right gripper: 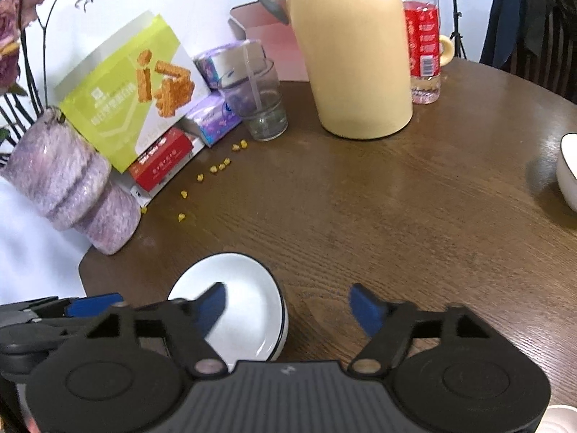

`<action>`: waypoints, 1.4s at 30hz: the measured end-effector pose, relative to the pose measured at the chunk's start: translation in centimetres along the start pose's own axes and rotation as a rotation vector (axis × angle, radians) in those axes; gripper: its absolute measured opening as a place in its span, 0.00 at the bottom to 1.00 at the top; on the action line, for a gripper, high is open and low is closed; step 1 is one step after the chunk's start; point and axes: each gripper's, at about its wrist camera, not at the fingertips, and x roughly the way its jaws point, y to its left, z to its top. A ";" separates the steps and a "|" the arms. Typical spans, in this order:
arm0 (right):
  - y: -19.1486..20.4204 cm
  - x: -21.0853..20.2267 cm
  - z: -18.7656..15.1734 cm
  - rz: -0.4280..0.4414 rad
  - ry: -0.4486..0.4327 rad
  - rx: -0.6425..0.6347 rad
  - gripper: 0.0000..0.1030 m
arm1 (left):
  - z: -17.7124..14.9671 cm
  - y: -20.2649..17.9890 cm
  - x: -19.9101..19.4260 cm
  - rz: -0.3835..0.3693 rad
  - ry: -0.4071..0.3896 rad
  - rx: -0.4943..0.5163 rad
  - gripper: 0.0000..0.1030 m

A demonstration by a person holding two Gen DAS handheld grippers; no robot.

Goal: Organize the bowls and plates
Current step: 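Lower the held bowls onto the plates and open both grippers, then withdraw both open tools and move them toward two other white bowls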

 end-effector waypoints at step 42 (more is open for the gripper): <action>-9.0 -9.1 -2.2 -0.303 -0.119 0.220 1.00 | 2.5 -8.1 -1.7 -0.245 -0.079 0.146 1.00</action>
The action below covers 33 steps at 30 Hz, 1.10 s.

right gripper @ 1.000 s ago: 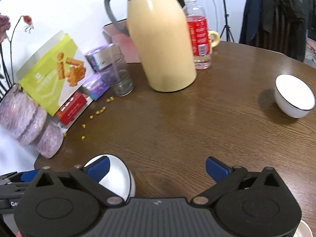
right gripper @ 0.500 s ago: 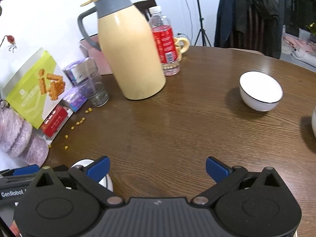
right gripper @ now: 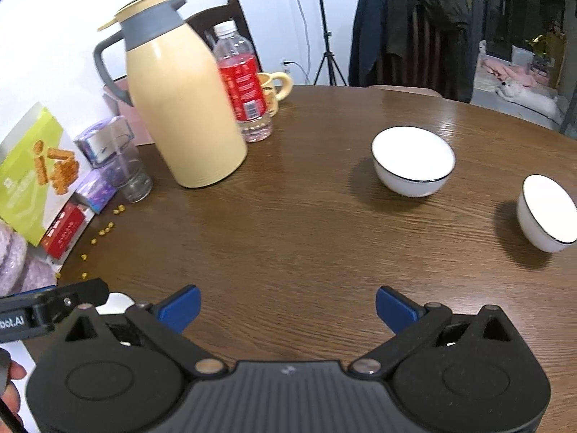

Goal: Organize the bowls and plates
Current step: 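Withdraw both open tools and move them toward two other white bowls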

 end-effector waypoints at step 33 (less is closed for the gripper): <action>-8.4 -0.8 6.0 -0.063 0.013 0.016 1.00 | 5.2 -10.9 4.2 -0.085 0.033 0.054 1.00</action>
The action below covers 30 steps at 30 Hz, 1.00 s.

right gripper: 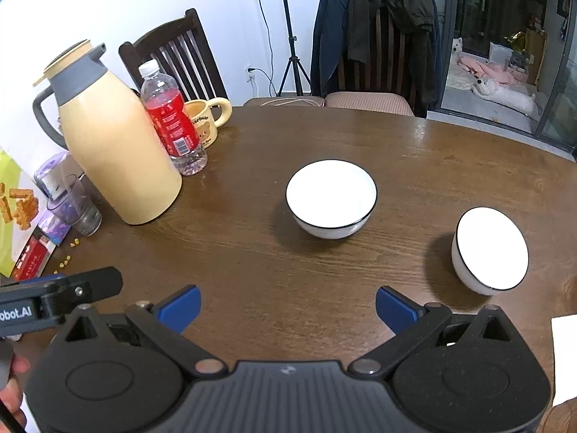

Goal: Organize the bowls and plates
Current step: 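Withdraw both open tools and move them toward two other white bowls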

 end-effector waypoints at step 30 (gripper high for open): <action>-7.5 3.2 5.8 -0.006 0.024 0.037 1.00 | 5.4 -7.0 4.0 0.050 0.009 0.114 1.00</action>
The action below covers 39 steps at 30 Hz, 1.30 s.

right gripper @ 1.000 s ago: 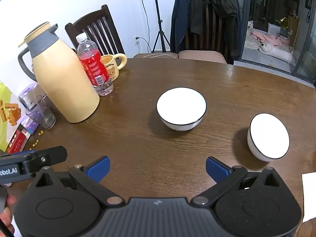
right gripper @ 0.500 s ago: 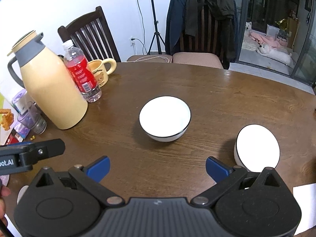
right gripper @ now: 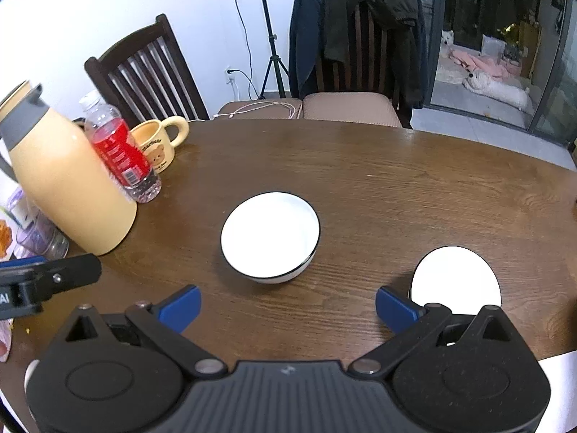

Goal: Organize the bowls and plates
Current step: 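Withdraw both open tools and move them toward two other white bowls, then close the right gripper on a bowl rim while the left gripper closes on another bowl rim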

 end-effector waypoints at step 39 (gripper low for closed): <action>-4.0 11.7 2.9 -0.003 0.094 0.102 0.76 | 2.8 -2.4 13.5 0.085 0.139 -0.058 1.00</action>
